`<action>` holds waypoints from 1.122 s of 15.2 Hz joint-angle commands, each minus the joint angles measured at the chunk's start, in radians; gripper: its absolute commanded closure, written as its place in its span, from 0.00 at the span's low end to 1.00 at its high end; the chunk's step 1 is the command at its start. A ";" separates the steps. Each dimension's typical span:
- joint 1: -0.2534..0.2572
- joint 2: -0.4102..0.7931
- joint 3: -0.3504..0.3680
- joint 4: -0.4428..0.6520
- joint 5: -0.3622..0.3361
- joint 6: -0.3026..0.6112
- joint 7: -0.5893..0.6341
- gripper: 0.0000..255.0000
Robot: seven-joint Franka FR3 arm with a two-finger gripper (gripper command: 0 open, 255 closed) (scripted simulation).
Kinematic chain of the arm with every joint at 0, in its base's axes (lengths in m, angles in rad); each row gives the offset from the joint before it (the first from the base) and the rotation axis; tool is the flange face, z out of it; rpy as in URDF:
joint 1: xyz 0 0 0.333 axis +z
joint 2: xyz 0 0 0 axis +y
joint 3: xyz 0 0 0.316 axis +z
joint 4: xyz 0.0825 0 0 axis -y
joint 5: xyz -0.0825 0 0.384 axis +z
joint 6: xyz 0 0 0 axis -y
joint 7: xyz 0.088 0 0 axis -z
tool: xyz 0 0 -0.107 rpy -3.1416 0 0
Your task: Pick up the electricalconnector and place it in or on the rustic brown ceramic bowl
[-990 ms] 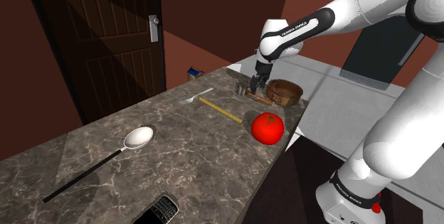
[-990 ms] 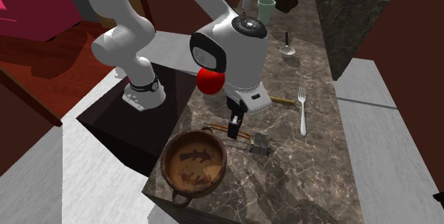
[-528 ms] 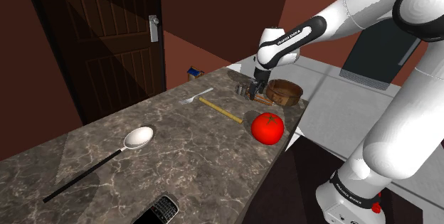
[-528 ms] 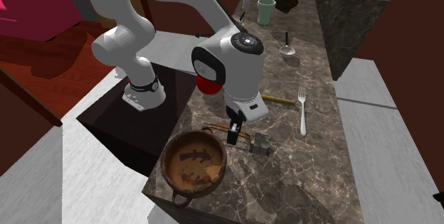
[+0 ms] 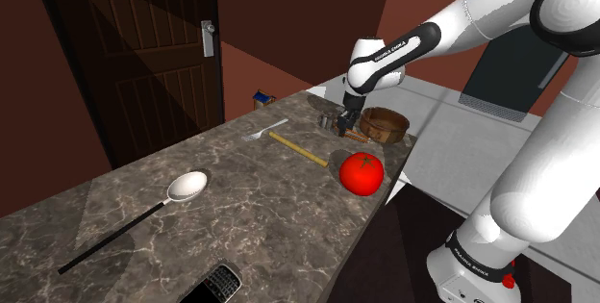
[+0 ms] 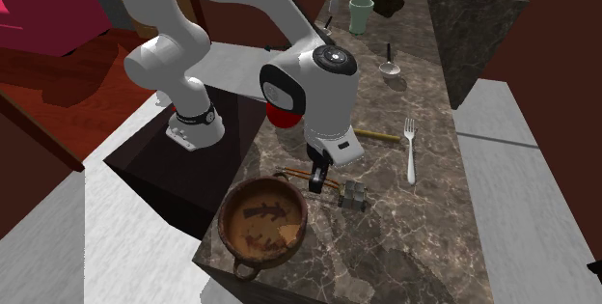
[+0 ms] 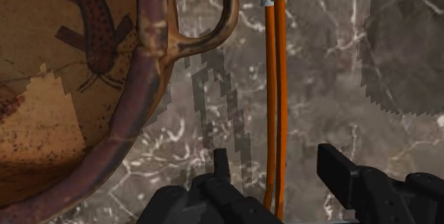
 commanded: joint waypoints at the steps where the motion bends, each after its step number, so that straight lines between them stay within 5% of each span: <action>1: 0.000 0.000 0.000 0.000 0.000 0.000 0.000 1.00; 9: 0.000 0.000 0.000 0.000 0.000 0.000 0.000 1.00; 17: 0.001 -0.069 0.000 0.039 -0.012 -0.107 0.008 1.00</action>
